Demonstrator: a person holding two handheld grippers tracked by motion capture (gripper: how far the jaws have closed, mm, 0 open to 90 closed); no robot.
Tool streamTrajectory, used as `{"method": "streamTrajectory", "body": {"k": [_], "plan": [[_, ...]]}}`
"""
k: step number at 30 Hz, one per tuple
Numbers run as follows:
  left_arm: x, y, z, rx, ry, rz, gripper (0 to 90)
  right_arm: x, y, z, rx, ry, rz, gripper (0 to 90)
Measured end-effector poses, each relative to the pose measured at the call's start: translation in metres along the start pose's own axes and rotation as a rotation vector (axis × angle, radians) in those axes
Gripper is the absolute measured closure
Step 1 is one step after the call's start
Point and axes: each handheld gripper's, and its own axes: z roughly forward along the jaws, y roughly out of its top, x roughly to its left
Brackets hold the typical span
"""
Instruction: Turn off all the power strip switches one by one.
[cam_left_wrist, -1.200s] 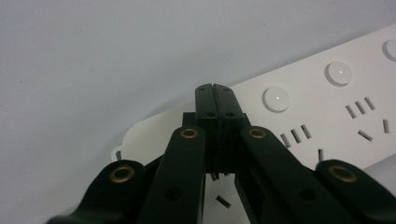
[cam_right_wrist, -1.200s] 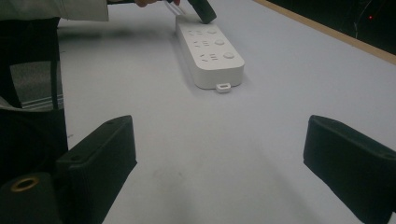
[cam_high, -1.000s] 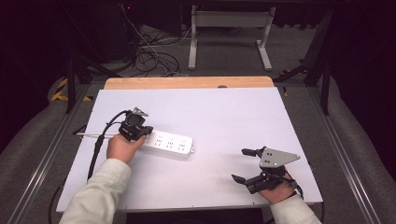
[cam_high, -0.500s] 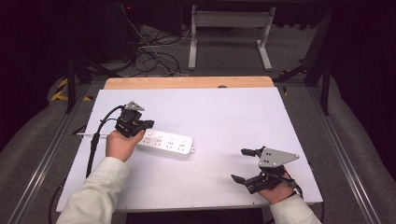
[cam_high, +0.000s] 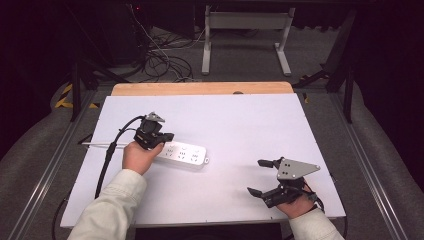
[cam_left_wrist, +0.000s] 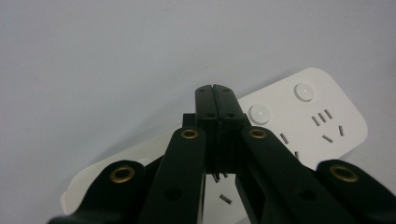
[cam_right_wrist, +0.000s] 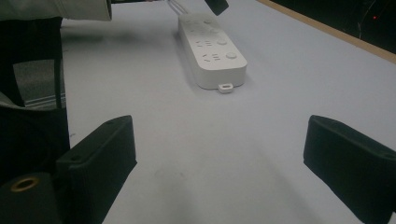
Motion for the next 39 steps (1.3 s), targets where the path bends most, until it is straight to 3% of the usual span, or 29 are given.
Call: {"method": "streamTrajectory", "body": {"k": [11,28,39], "plan": [[-0.004,-0.002,0.007,0.047,0.003,0.027,90.0,0.000,0.000,0.000,0.002,0.005,-0.001,9.5],[0.000,-0.003,0.013,0.088,0.000,0.007,90.0,0.001,0.000,0.002,0.008,0.017,0.000,9.4],[0.001,-0.004,0.016,0.084,0.009,0.006,90.0,0.001,-0.001,0.002,0.009,0.018,0.000,9.4]]}}
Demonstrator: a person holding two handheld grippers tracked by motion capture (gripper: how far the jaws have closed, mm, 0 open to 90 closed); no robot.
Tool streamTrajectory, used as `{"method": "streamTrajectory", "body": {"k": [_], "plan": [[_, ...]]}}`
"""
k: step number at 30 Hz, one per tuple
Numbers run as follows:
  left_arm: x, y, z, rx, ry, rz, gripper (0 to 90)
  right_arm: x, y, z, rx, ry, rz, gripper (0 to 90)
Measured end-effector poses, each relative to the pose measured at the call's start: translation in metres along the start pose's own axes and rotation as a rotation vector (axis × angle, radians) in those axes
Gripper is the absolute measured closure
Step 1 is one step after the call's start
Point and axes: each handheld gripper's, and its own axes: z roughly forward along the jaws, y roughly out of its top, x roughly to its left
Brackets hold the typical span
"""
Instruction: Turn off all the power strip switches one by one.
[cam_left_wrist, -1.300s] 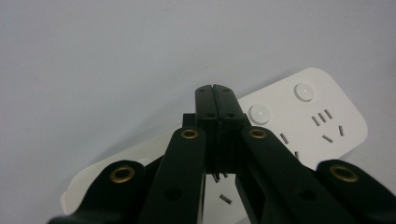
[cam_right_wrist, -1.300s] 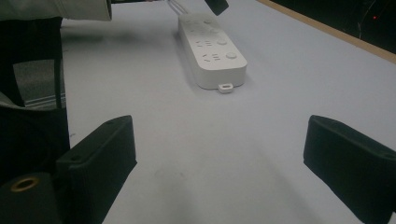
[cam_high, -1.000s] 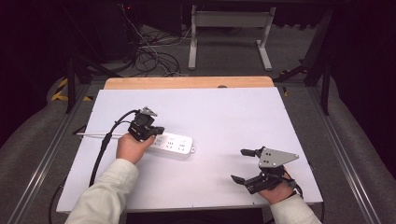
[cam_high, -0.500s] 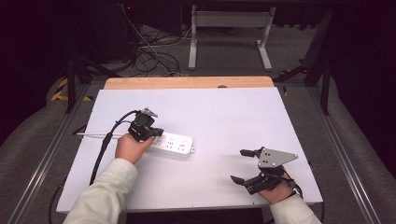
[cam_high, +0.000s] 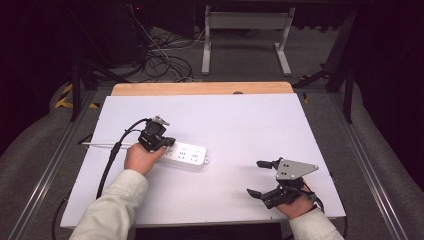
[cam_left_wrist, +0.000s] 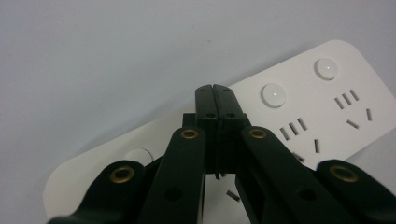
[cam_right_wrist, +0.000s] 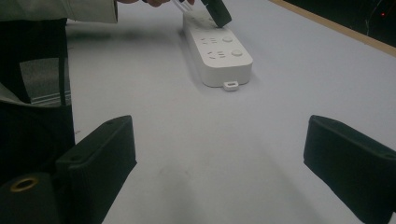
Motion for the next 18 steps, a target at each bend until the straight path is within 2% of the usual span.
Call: {"method": "streamTrajectory", "body": {"k": [4,8,14,18], "plan": [[0.0025,-0.0018,0.0002,-0.001,-0.004,-0.011,90.0,0.0003,0.0000,0.0002,0.000,0.001,-0.001,9.4],[0.0015,-0.0026,0.0005,-0.006,0.011,0.003,90.0,0.0003,0.0000,0.0001,0.000,0.001,-0.001,9.4],[0.0003,-0.0032,0.0010,-0.010,0.011,0.008,90.0,0.0004,0.0000,0.0004,0.002,0.003,-0.002,9.4],[-0.0030,-0.0023,0.0017,-0.011,0.043,0.018,90.0,0.0001,0.0000,0.0012,0.005,0.003,-0.002,9.4]]}}
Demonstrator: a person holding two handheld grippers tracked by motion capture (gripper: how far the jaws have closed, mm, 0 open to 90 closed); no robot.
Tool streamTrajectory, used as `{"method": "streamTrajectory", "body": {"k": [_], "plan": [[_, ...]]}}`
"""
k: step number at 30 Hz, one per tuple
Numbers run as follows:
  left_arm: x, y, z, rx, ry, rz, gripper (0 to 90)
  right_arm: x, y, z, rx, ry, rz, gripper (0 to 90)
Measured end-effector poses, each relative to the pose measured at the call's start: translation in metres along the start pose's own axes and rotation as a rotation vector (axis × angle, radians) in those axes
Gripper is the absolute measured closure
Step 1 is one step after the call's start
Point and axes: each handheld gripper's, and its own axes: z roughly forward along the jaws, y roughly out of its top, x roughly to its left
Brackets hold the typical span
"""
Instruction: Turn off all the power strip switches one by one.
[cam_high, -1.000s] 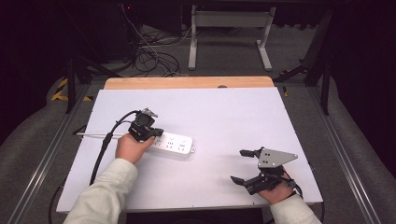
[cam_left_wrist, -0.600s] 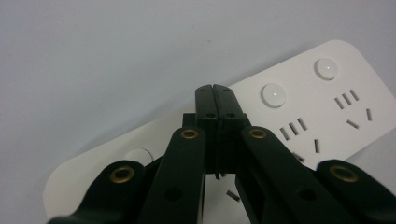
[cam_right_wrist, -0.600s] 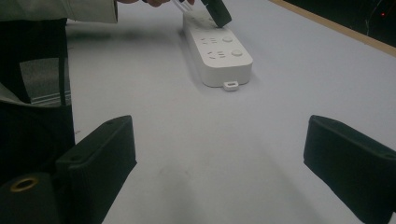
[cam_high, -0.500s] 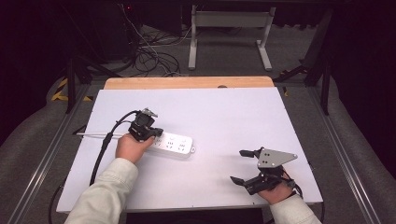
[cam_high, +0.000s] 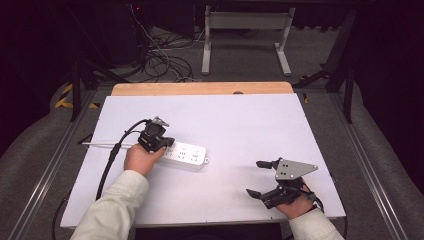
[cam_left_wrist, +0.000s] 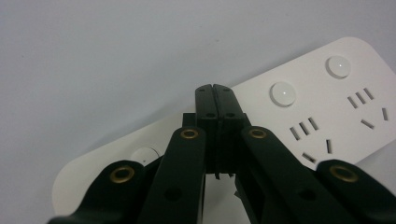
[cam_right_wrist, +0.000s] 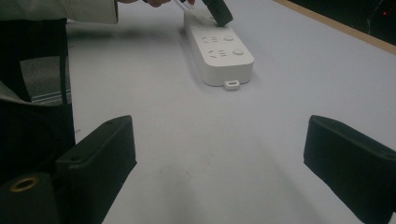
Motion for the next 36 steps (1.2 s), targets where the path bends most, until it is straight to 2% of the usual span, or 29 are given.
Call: {"method": "streamTrajectory", "body": {"k": [5,10,15,17,23,32,35,36], "plan": [[-0.0007,-0.0015,0.0001,-0.010,0.002,-0.003,90.0,0.0002,0.0000,-0.0004,-0.001,0.000,0.000,9.4],[-0.0042,-0.0026,-0.0003,-0.011,0.016,0.013,90.0,0.0003,-0.0001,-0.0003,0.001,0.003,-0.001,9.4],[-0.0012,-0.0067,-0.0008,-0.035,-0.004,-0.012,90.0,0.0010,0.0001,0.0000,-0.001,0.002,0.000,9.4],[-0.0028,-0.0065,-0.0008,-0.033,0.007,0.000,90.0,0.0008,0.0000,0.0003,0.002,0.002,-0.002,9.4],[-0.0042,-0.0064,-0.0006,-0.032,0.015,-0.002,90.0,0.0009,0.0000,0.0007,0.002,0.007,0.000,9.4],[-0.0076,-0.0065,0.0005,-0.028,0.039,0.017,90.0,0.0009,-0.0002,0.0011,0.003,0.007,0.000,9.4],[-0.0061,-0.0071,0.0000,-0.034,0.029,0.009,90.0,0.0010,-0.0001,0.0009,0.002,0.007,0.000,9.4],[-0.0033,-0.0046,-0.0065,-0.039,0.013,-0.008,90.0,0.0008,0.0000,0.0006,0.001,0.007,0.000,9.4]]}}
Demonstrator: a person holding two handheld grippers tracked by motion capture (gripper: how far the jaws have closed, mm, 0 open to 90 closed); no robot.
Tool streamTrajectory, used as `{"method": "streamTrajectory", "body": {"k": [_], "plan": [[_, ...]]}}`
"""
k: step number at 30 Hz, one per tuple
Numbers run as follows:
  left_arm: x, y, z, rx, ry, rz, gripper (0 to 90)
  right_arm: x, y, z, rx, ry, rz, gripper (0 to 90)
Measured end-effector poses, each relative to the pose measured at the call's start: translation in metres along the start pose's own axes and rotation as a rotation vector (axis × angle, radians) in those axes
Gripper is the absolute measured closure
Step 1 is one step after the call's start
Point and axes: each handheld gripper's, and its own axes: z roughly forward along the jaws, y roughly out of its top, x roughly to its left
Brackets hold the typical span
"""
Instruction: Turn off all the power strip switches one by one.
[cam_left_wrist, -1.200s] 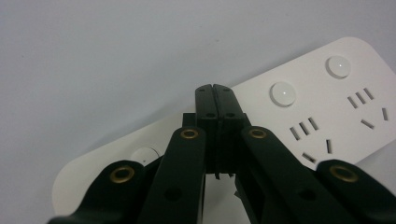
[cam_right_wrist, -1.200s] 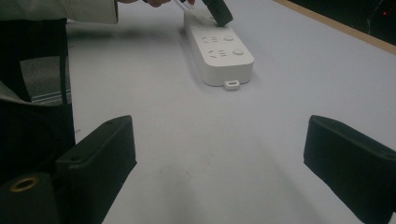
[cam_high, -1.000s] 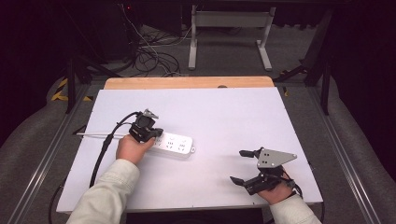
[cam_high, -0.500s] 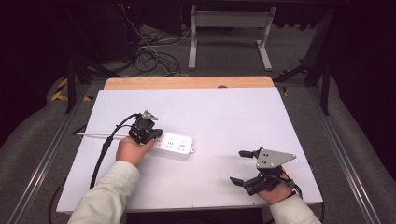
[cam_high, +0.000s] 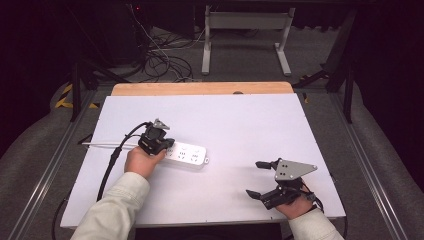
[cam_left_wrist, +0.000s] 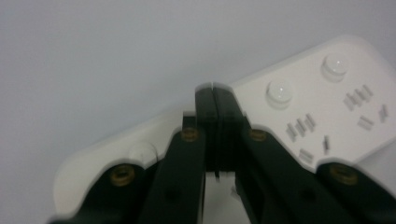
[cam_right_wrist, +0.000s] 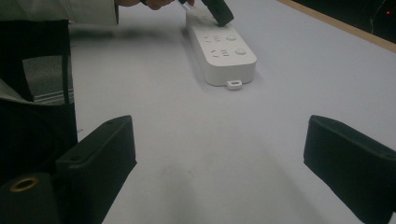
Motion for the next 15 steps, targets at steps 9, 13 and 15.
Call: {"method": "streamTrajectory", "body": {"k": [9,13,15], "plan": [[-0.008,0.019,-0.029,-0.105,-0.037,0.033,90.0,-0.003,0.000,0.001,0.002,0.001,0.009,9.3],[-0.010,0.020,-0.027,-0.107,-0.049,0.026,90.0,-0.001,0.000,0.000,-0.004,-0.002,0.005,9.2],[-0.013,0.020,-0.025,-0.103,-0.047,0.036,90.0,-0.001,0.000,-0.001,-0.004,-0.003,0.007,9.3]]}}
